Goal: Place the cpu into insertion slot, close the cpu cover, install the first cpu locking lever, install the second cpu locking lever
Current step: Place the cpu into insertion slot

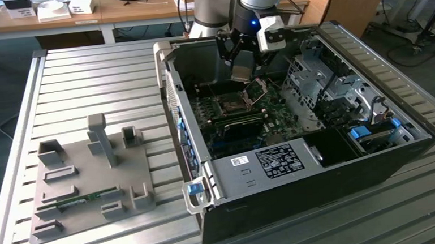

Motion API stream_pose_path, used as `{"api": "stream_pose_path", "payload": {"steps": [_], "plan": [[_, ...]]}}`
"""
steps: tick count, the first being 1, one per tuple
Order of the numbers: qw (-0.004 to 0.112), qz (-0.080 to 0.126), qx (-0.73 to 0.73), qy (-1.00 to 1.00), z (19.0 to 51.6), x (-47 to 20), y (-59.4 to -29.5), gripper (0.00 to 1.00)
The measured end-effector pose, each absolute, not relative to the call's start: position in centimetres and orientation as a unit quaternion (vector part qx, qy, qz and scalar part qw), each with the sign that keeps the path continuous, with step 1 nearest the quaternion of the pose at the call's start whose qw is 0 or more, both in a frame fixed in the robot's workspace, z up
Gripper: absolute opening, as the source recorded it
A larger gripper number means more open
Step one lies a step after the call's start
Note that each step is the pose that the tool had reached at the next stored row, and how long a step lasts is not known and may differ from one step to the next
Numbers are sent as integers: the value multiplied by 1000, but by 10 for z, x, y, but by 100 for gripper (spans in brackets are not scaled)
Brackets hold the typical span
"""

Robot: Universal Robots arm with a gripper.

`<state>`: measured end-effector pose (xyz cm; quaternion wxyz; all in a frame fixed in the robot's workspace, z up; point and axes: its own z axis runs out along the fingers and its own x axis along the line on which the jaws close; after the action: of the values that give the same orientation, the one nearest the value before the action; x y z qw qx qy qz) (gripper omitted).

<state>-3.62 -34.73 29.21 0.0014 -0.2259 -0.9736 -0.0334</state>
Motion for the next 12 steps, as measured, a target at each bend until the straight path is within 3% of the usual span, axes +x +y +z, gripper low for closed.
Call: {"api": "stream_pose_path", "payload": {"steps": [12], "plan": [[0, -33, -260, -965, 292, -36, -347, 54]]}}
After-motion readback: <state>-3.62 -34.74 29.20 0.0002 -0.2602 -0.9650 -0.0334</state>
